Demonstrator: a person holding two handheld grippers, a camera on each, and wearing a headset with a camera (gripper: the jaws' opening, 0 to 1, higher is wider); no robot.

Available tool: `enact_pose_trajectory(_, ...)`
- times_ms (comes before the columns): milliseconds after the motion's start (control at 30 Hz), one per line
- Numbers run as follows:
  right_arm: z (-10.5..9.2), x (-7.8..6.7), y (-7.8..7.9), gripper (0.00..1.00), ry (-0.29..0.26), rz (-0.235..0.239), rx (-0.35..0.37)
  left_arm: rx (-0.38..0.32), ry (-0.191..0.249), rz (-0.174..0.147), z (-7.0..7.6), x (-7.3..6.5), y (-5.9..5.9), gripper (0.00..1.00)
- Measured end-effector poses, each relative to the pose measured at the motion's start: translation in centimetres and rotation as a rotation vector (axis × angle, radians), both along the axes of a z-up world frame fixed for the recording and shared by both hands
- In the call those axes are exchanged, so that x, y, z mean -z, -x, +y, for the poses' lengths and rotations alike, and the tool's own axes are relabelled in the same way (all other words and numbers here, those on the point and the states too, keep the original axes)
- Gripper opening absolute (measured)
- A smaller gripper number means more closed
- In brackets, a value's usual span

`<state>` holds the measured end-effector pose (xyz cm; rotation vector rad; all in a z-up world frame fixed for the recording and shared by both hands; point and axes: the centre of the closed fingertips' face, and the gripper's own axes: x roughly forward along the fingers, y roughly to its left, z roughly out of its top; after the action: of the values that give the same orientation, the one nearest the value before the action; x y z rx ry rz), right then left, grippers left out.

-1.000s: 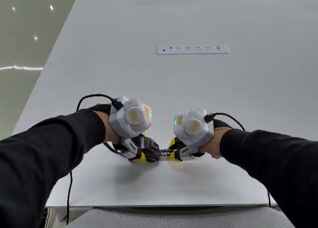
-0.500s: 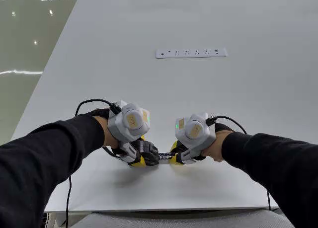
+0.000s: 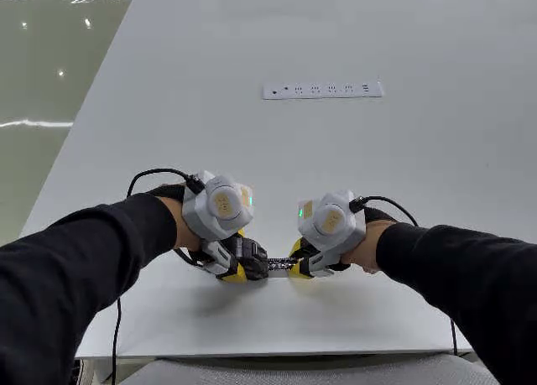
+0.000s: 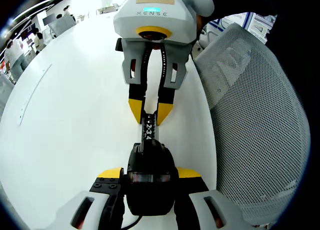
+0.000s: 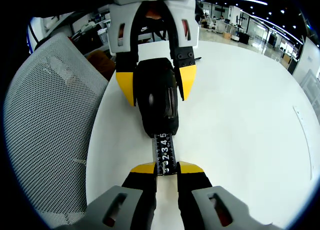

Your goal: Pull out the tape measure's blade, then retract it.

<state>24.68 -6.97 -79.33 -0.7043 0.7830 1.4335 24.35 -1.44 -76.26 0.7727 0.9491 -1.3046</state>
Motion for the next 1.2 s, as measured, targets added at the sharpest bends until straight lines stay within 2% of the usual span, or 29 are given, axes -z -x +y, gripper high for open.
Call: enact_pose_trajectory(1200,-1.5,0.1,-0.1,0.10,0.020,0.002,0.002,-0.001,-0.008,-0.005,0.1,0.0,0.0,0.34)
